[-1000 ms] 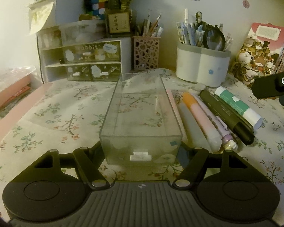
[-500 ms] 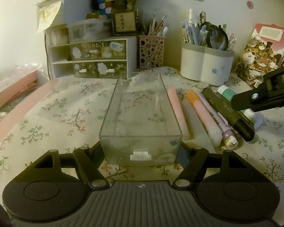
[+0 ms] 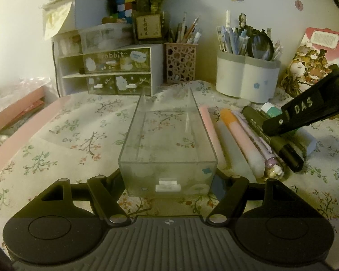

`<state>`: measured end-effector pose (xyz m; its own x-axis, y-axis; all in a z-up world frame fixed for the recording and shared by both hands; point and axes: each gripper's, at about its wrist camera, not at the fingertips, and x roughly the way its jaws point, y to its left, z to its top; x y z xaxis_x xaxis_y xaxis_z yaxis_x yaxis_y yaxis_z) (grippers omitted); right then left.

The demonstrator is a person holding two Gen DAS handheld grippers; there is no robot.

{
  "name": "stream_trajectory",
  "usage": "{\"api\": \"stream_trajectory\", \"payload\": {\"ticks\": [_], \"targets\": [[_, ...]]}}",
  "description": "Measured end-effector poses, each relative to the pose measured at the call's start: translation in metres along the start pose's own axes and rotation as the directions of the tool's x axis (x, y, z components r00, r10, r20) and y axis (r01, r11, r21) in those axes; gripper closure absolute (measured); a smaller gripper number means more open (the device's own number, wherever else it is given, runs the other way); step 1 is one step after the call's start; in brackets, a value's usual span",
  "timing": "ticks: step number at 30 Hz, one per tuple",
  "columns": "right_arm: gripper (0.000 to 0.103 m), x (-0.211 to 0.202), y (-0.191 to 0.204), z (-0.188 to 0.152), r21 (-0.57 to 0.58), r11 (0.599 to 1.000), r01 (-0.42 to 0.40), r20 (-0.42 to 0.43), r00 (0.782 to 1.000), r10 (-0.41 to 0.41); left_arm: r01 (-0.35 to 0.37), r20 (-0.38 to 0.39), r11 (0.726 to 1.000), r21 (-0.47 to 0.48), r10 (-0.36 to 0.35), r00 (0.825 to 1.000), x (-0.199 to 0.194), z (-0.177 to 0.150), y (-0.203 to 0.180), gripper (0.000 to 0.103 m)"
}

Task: Organize stationery
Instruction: 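Lower the right tool onto the black marker and close on it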

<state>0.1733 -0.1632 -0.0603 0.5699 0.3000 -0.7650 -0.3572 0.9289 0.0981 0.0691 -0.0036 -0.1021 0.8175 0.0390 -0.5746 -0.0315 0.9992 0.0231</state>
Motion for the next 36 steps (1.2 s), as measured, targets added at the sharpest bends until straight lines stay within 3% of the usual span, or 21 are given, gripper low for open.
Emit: {"api": "stream_trajectory", "payload": {"ticks": [12, 14, 18, 23, 26, 30, 33, 36], "targets": [[0.103, 0.013, 0.008, 0.009, -0.101, 0.994, 0.042, -0.083, 0.995, -0.050, 0.012, 0.005, 1.000, -0.011, -0.012, 1.000, 0.005, 0.002, 0.000, 0.031], [0.103, 0.005, 0.003, 0.011, -0.080, 0.994, 0.069, -0.051, 0.996, -0.074, -0.008, 0.000, 1.000, -0.017, 0.008, 1.000, 0.006, 0.003, 0.001, 0.031], [0.103, -0.009, -0.014, 0.014, -0.004, 1.000, 0.011, -0.005, 1.000, -0.011, -0.010, 0.000, 1.000, -0.015, 0.010, 1.000, 0.006, 0.003, 0.001, 0.031], [0.103, 0.003, -0.008, 0.009, -0.022, 0.996, -0.081, -0.049, 0.996, 0.080, 0.008, 0.002, 1.000, -0.013, -0.008, 1.000, 0.005, 0.002, 0.002, 0.031], [0.103, 0.015, -0.003, 0.006, -0.041, 0.999, -0.012, -0.069, 0.998, 0.009, 0.008, 0.002, 1.000, -0.012, -0.008, 1.000, 0.005, 0.002, 0.002, 0.031], [0.103, 0.018, 0.000, 0.010, -0.060, 0.998, -0.031, -0.078, 0.997, 0.026, 0.004, 0.000, 1.000, -0.012, -0.004, 1.000, 0.005, 0.003, 0.001, 0.031], [0.094, 0.027, -0.001, 0.016, -0.045, 0.996, -0.073, -0.130, 0.989, 0.066, -0.011, -0.007, 1.000, -0.015, 0.011, 1.000, 0.001, 0.001, 0.002, 0.031], [0.093, 0.032, 0.002, 0.010, -0.071, 0.996, -0.052, -0.139, 0.989, 0.041, -0.022, 0.000, 1.000, -0.013, 0.022, 1.000, -0.004, -0.004, 0.002, 0.031]]}}
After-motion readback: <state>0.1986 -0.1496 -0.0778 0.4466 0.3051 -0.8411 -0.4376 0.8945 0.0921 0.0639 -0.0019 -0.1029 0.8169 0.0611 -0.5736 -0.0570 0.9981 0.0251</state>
